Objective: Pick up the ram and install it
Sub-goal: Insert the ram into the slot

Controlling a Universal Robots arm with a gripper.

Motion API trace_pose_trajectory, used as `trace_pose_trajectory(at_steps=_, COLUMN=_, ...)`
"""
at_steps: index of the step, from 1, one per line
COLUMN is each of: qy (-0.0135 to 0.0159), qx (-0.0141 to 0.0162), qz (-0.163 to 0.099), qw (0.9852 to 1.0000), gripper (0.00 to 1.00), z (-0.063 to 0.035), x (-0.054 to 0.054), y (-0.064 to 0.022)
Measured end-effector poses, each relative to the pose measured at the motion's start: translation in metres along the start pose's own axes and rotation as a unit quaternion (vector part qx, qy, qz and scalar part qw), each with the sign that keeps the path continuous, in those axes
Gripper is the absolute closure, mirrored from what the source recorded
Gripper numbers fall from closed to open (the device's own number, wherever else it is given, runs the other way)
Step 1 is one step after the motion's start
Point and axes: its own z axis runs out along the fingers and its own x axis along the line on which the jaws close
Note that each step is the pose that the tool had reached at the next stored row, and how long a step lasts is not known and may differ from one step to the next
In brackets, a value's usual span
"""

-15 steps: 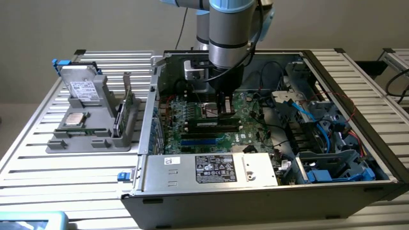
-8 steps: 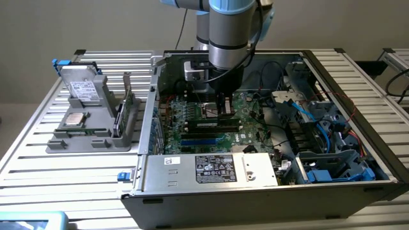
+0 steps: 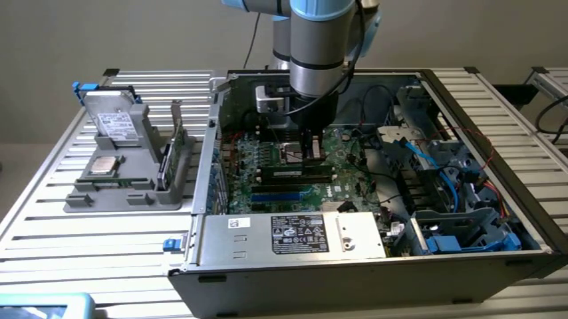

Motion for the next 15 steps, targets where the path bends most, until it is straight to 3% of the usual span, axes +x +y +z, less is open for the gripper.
trace_pose_trajectory(at_steps=15, qy=0.0033, qx=0.0000, qz=0.000, qw=1.0000, gripper=0.86, z=0.0006, x=0.0005, y=0.0000)
